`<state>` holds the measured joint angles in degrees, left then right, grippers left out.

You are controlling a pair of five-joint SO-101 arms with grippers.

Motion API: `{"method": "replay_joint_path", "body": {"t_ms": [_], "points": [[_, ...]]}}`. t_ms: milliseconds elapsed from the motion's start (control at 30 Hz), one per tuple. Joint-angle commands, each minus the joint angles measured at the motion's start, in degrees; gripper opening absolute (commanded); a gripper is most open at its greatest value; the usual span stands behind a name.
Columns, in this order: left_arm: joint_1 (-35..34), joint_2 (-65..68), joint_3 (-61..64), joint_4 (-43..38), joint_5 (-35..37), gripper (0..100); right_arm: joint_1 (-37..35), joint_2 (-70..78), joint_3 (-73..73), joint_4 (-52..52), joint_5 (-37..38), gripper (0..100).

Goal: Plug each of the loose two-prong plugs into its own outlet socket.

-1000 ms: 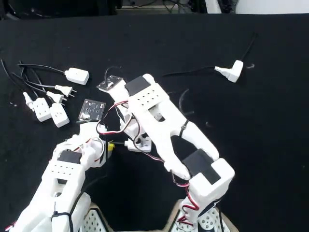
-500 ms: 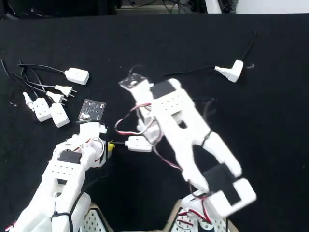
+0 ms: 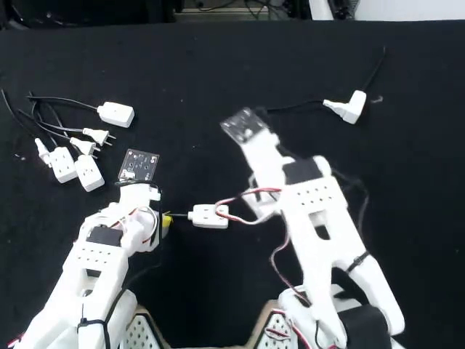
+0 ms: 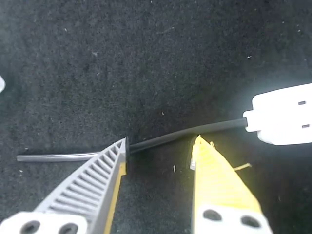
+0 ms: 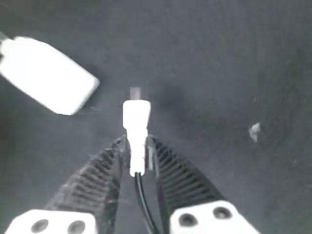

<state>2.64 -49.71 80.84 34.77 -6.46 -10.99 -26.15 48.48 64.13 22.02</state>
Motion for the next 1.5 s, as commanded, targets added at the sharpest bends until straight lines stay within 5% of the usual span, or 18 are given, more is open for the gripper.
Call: {"method": "replay_joint_path", "body": {"t_ms": [0,133,367,600,767,1033,1467], "points": [[-0.4,-0.4,-0.6,-0.4,0.0,22,5.4,0.0,3.7,-6.1,0.5,1.1],[-0.4,-0.4,-0.6,-0.4,0.0,22,9.1,4.5,1.4,-4.1,1.0,2.0],[-0.4,-0.4,-0.6,-0.4,0.0,22,12.1,14.2,-8.0,3.1,12.9,16.9],[-0.4,-0.4,-0.5,-0.4,0.0,22,15.7,15.0,-12.3,10.7,38.5,12.8],[-0.4,-0.4,-0.5,-0.5,0.0,22,13.1,15.0,-7.6,7.5,34.9,4.4],[-0.4,-0.4,-0.5,-0.4,0.0,22,9.7,15.0,-2.9,1.1,26.5,8.1],[-0.4,-0.4,-0.5,-0.4,0.0,22,15.2,15.5,-3.0,-8.5,29.4,8.1]]}}
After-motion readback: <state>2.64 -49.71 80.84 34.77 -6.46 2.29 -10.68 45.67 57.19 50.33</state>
